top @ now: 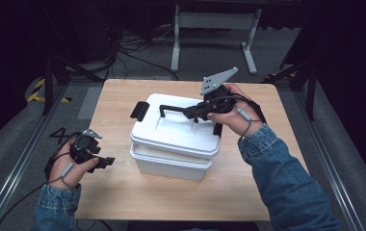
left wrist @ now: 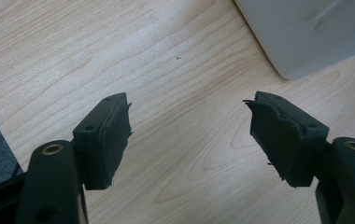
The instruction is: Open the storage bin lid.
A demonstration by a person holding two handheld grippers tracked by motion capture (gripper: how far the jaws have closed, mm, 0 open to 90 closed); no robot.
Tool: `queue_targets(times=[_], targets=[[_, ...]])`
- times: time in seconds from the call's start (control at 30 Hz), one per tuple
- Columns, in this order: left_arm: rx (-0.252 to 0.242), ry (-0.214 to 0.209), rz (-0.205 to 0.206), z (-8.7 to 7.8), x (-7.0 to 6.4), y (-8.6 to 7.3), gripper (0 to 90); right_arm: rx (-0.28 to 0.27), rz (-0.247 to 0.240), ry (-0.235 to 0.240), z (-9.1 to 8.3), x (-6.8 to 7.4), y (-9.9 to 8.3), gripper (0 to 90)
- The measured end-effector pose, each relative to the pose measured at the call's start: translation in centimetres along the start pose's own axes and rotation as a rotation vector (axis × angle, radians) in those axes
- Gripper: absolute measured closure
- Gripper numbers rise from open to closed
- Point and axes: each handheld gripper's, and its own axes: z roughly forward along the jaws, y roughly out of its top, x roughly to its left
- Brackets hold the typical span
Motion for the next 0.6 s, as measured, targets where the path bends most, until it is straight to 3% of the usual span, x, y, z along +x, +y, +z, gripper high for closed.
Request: queue_targets(times=[0.33,0.6], targets=[[0.004,-0.004,0.003,0.2,0.1,0.2,29.5,-0.009,0.027,-0.031,-1.6,-0.3,-0.5,84.0],[0.008,-0.007,0.007,0.5,0.0,0.5,29.6,-0.023,0.062,-0.083,-4.0,-1.0,-1.9,84.1]])
